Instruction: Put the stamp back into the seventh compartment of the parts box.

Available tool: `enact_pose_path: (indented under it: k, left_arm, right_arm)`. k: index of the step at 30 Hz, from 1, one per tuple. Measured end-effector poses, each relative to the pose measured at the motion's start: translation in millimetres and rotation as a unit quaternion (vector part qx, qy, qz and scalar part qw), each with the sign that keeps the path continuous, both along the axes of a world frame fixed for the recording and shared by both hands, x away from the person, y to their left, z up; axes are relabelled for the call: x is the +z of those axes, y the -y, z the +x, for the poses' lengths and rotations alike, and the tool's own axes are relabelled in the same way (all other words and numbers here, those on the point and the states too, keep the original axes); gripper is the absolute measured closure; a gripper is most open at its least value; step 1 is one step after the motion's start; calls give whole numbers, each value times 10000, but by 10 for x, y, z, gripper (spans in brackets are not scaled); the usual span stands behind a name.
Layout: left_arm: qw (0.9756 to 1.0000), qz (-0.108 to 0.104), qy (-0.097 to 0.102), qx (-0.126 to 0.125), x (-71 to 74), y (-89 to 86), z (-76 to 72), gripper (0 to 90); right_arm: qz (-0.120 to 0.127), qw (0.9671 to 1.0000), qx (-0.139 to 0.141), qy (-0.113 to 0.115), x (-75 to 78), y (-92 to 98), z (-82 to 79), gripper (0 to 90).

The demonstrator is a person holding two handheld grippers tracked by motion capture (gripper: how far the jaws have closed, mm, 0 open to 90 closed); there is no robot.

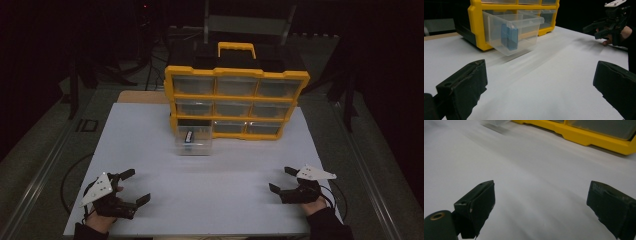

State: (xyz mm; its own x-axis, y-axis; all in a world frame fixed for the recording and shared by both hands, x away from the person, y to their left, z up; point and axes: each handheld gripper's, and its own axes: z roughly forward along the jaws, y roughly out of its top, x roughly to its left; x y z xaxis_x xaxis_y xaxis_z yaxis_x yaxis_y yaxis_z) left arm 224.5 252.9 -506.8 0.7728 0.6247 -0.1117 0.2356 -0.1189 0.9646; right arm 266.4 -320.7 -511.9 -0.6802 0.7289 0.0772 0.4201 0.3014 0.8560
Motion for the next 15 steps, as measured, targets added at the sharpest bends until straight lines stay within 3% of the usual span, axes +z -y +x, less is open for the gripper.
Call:
enact_pose_path:
  k: [15]
  left_arm:
    - [10000, 15, -11, 8, -3, 4, 2, 0]
  right_arm:
    - [-39, 10000, 33, 37, 4, -36, 7, 83]
